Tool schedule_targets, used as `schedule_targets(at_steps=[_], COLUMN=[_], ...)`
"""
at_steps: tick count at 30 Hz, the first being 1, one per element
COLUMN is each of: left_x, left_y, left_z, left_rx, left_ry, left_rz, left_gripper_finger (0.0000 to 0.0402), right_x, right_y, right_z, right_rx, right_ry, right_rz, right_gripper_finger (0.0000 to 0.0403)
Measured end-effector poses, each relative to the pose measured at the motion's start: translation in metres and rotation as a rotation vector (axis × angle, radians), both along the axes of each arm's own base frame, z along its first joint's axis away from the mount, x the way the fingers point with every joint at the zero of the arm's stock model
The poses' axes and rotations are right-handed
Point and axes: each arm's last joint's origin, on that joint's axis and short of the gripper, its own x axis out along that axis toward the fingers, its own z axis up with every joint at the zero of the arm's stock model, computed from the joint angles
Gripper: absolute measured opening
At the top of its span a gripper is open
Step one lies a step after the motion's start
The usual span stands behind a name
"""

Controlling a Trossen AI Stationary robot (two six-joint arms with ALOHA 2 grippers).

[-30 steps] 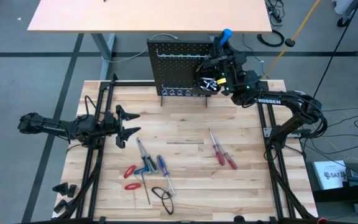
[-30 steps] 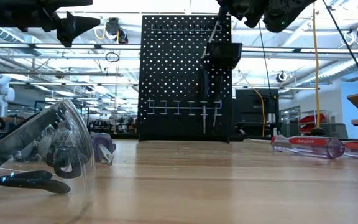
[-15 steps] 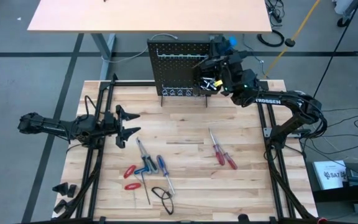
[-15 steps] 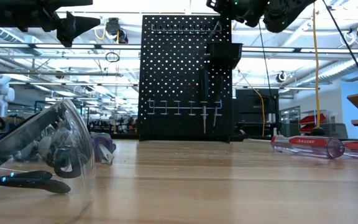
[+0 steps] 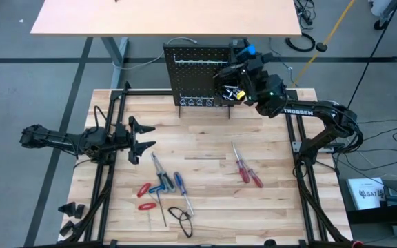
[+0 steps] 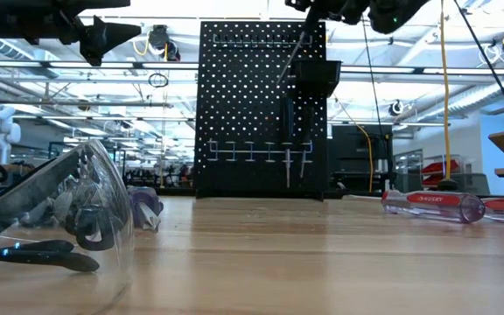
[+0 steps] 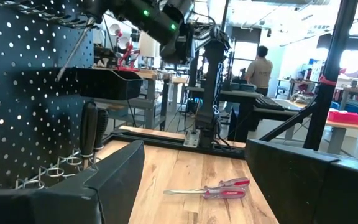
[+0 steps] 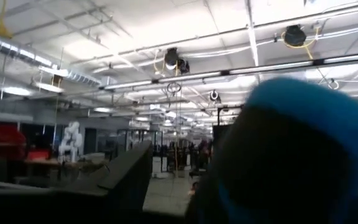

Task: Hang tools onto peg board
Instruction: Hang the blue screwdriver on the pegboard

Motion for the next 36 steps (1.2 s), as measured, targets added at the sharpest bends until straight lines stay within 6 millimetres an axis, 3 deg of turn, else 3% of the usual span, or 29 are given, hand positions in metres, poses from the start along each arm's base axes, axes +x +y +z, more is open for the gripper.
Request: schedule_targets(at_steps=[8, 13, 36], left_x=[0.000, 0.000, 0.000], left_y=[0.000, 0.000, 0.000], left_z=[0.000, 0.000, 0.000], left_rx=[-0.001, -0.001, -0.003], left_ry=[0.000, 0.000, -0.001], left_rz=[-0.001, -0.001, -0.002], left_gripper_finger=[0.0286, 0.0286, 0.0286], right_x=[0.012, 0.013, 0.016], right_y=[-0.008, -0.011, -0.011], right_z=[0.031, 0.040, 0.024], right_rx=[0.119, 0.192, 0.288], right_ry=[0.169, 0.207, 0.419], right_rz=[0.007, -0.018, -0.050], right_gripper_finger=[0.0254, 0.0254, 0.0254])
